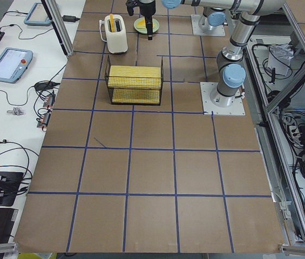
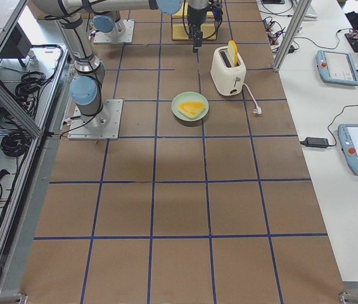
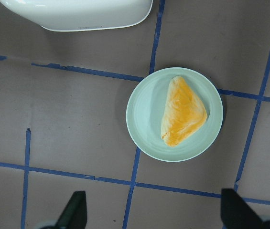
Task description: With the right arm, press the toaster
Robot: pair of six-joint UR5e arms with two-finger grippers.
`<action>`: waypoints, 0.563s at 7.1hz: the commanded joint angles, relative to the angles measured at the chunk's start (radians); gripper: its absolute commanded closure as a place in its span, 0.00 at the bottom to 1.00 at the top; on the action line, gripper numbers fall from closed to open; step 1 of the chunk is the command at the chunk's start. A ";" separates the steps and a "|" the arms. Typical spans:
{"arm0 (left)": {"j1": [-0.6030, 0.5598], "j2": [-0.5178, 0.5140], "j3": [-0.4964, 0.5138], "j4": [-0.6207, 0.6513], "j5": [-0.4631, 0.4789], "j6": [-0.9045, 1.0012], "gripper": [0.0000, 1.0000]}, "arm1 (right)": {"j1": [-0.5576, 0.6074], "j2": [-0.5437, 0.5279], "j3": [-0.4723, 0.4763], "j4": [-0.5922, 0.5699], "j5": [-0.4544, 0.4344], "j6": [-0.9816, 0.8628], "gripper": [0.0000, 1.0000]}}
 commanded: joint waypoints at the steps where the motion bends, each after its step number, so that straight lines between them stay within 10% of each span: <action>1: 0.000 0.000 0.000 0.000 0.000 0.000 0.00 | -0.001 0.000 0.003 -0.002 -0.009 -0.002 0.00; 4: 0.000 0.000 0.000 0.000 0.000 0.000 0.00 | -0.006 0.002 0.003 -0.002 -0.012 -0.003 0.00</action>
